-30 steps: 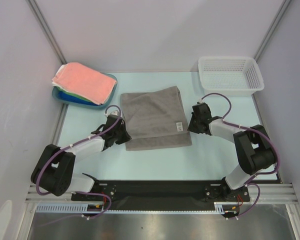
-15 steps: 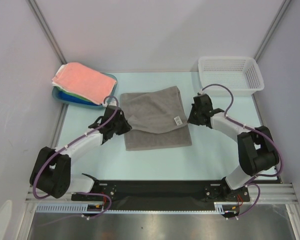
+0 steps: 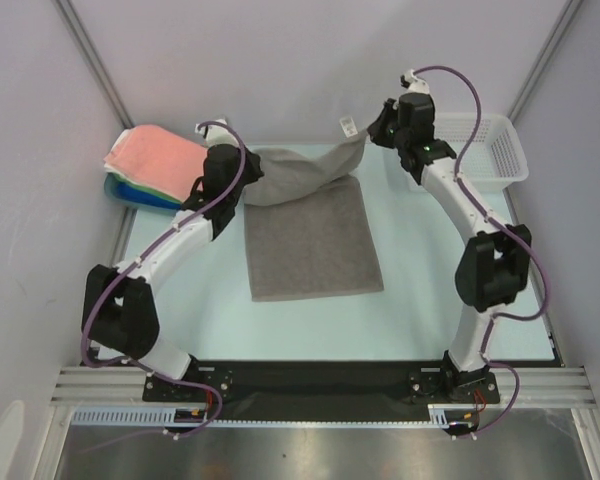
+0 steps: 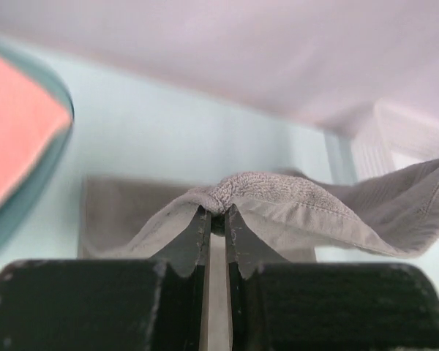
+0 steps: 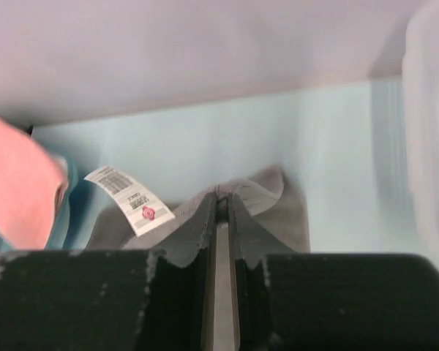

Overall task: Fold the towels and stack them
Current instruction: Fold the towel

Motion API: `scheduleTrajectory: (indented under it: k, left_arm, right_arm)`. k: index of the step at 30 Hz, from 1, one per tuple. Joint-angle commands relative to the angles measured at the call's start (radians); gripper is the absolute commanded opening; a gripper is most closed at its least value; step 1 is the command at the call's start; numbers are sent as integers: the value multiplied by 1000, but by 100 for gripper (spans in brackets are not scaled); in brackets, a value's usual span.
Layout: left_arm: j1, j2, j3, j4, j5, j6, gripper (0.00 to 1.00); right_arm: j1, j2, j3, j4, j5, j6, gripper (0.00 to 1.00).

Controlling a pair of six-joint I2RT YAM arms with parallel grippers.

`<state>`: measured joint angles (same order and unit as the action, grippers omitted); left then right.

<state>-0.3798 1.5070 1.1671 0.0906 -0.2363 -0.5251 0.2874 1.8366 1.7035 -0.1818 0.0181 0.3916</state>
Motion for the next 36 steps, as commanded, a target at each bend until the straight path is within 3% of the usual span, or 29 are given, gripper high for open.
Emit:
scheduleTrajectory:
  k: [1,8,10,23,31,36]
  left_arm:
    - [9,105,114,234,-107,173,0]
    - [10,330,320,434,-144,342,0]
    - [13,369,356,472,-156,370,0]
    - [50,521,489,535,-164,372,0]
    - [56,469,448,477,-152,326,0]
    - [67,383,346,451,-135,271,0]
  right_arm:
    - [-10,143,263,10,-7,-77,0]
    - [-24,446,700,-47,-30,-106,0]
    - [-28,466,725,-15,-32,-115,0]
    - [-50,474,708,162,33,-161,0]
    - [-53,429,610,153,29,-135,0]
    - [-54,363,504,145,25,-117,0]
